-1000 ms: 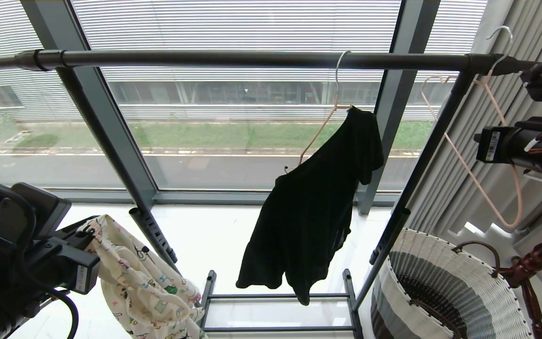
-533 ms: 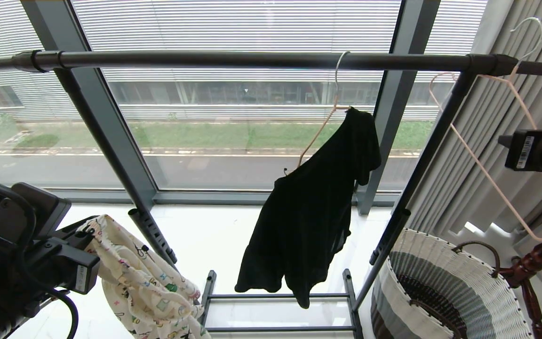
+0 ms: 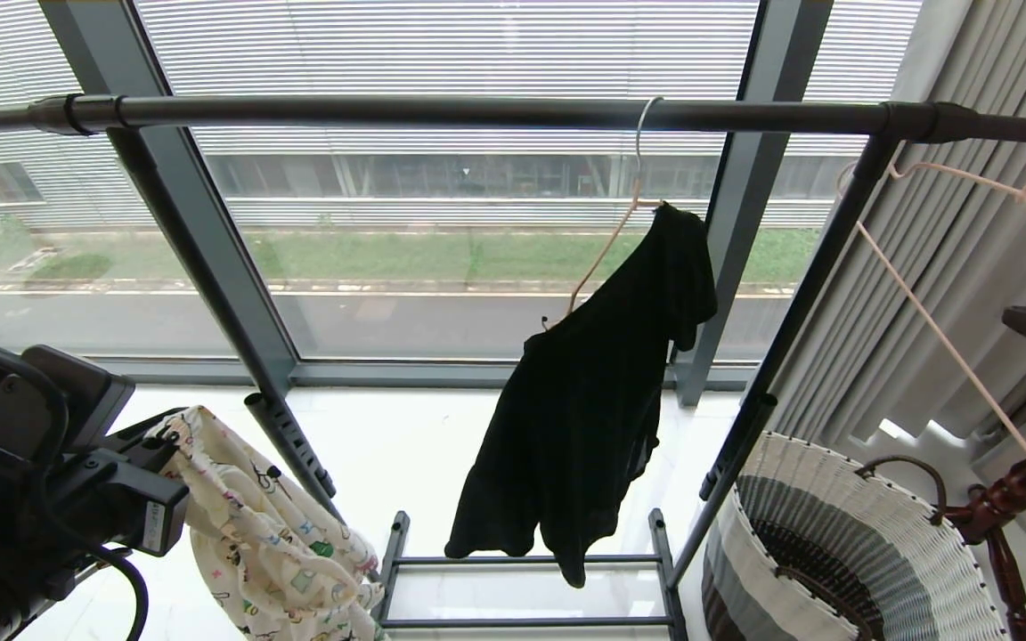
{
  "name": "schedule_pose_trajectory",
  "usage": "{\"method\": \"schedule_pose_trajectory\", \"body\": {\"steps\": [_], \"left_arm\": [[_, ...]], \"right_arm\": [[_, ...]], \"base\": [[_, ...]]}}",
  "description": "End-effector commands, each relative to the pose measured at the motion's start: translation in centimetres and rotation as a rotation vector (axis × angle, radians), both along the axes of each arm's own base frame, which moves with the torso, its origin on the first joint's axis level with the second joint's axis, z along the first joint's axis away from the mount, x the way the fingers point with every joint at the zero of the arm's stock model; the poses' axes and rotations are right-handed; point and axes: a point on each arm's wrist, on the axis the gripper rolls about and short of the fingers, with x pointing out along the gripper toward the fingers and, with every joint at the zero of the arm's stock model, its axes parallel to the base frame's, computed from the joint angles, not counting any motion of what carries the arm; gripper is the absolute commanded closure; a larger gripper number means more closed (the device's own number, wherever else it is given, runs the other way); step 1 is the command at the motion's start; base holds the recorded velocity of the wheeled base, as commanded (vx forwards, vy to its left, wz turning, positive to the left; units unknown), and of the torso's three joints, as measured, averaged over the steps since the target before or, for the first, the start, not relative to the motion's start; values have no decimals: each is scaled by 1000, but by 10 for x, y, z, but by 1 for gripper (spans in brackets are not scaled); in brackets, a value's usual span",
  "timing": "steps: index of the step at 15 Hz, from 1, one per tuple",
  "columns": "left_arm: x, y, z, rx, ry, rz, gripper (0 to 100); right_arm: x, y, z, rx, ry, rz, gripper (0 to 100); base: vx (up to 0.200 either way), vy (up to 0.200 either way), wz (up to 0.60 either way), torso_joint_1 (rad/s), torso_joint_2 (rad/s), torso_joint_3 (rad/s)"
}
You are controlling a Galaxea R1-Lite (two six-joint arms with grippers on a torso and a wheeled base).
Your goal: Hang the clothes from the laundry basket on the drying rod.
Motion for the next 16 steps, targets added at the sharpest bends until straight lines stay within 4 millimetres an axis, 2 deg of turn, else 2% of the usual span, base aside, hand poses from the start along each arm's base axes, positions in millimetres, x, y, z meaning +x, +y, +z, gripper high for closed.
{"method": "schedule_pose_trajectory", "body": {"steps": [1, 4, 12, 16], "left_arm": [[0, 0, 0, 2, 1, 2, 100], [1, 0, 0, 4, 3, 3, 100], [0, 0, -1, 6, 4, 1, 100], [0, -5, -2, 8, 10, -30, 100]], "right_arm": [[-18, -5, -4, -7, -18, 4, 100], [-28, -8, -13, -27, -3, 9, 100], [-37, -11, -12, -35, -27, 11, 100], [-51, -11, -13, -36, -22, 44, 100]], "base": [[0, 0, 0, 0, 0, 0], [-200, 0, 0, 10, 2, 2], [-200, 0, 0, -2, -1, 3], [-200, 0, 0, 1, 0, 2]]}}
